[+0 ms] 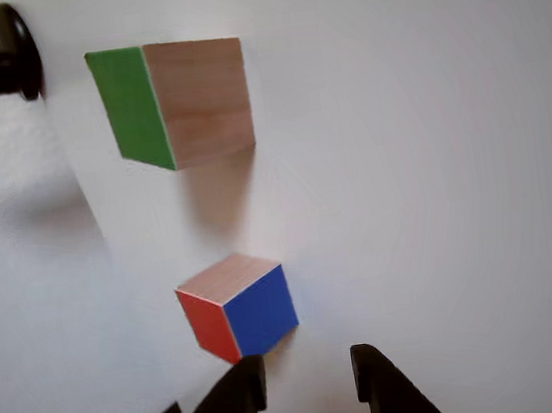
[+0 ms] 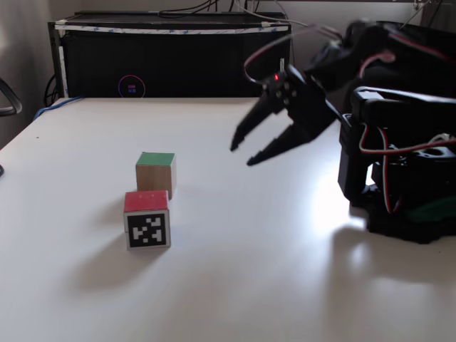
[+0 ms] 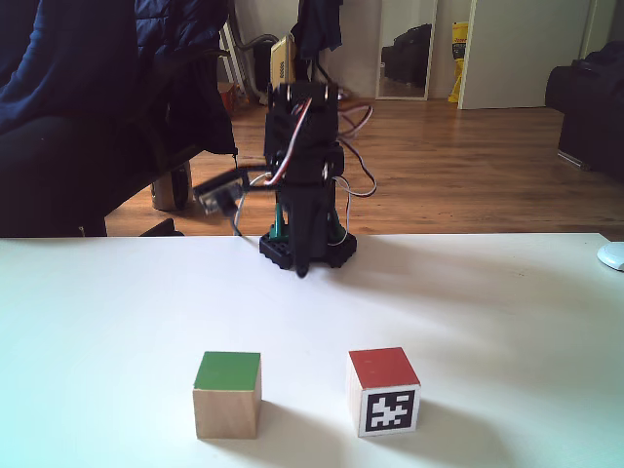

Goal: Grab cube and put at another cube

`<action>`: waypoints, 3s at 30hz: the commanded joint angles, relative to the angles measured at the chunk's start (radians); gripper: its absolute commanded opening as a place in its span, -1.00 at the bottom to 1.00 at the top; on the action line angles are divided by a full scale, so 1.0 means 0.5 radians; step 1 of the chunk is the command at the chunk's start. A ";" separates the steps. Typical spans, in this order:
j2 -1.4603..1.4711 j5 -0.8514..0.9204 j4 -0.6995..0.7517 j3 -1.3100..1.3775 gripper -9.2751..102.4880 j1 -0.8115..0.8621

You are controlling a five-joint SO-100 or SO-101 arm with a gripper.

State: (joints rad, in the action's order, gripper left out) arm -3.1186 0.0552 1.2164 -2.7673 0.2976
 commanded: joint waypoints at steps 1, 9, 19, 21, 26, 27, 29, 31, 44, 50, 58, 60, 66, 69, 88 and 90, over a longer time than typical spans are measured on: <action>0.469 -0.015 -0.052 0.402 -0.42 -0.015; 1.513 0.006 0.135 1.289 -0.28 0.077; 2.359 0.028 0.537 2.138 -0.17 0.202; 2.562 0.031 0.623 2.332 -0.15 0.227; 3.099 0.055 0.884 2.850 -0.12 0.285; 3.181 0.055 0.899 2.924 -0.12 0.301; 3.310 0.064 0.914 3.028 -0.12 0.325; 3.409 0.067 0.917 3.105 -0.12 0.344; 3.994 0.114 0.887 3.491 -0.10 0.426; 4.228 0.089 0.887 3.678 -0.10 0.426; 4.406 0.064 0.881 3.777 -0.10 0.390; 4.433 0.055 0.881 3.801 -0.10 0.377; 4.473 0.034 0.884 3.832 -0.10 0.341; 4.476 0.018 0.899 3.847 -0.12 0.328; 4.473 -0.031 0.939 3.890 -0.41 0.359; 4.464 -0.034 0.939 3.902 -0.42 0.362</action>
State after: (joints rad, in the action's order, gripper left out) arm -0.8713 0.0399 1.6812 -0.8652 0.4648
